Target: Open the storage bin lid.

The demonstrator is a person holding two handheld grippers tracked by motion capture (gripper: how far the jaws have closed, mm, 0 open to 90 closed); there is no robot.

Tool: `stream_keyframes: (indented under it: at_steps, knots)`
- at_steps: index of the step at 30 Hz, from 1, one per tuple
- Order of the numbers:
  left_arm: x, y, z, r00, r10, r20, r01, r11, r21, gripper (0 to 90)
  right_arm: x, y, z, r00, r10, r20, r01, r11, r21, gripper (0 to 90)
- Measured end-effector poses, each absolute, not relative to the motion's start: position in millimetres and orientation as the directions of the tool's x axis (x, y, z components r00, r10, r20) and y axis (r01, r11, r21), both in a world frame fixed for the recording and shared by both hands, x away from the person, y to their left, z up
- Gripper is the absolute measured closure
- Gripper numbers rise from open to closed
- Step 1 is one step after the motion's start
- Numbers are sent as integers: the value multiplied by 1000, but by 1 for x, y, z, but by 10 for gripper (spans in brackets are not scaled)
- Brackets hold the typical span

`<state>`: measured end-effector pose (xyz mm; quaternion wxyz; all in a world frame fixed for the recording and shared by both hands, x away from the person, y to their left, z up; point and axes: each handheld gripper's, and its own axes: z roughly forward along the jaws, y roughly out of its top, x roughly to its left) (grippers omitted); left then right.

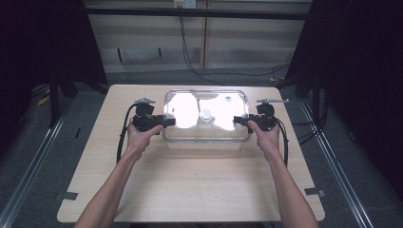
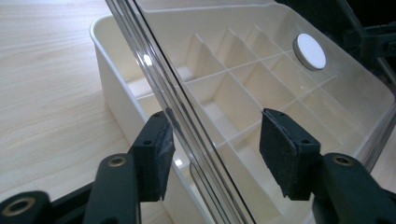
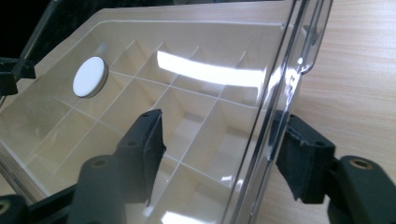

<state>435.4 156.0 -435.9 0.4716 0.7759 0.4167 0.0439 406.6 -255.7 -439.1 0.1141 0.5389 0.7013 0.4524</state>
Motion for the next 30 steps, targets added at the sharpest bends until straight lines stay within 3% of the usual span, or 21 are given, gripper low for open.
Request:
stream_keyframes:
  at_steps: [9,30]
  knots:
    - [429,159,-428,660,685,-308,581,-205,788,532,400,-260,-431,-386,852,355,631,-37,775,489]
    - [410,164,-419,680,683,-267,530,-206,822,632,377,-269,-420,-403,828,390,605,-78,792,608]
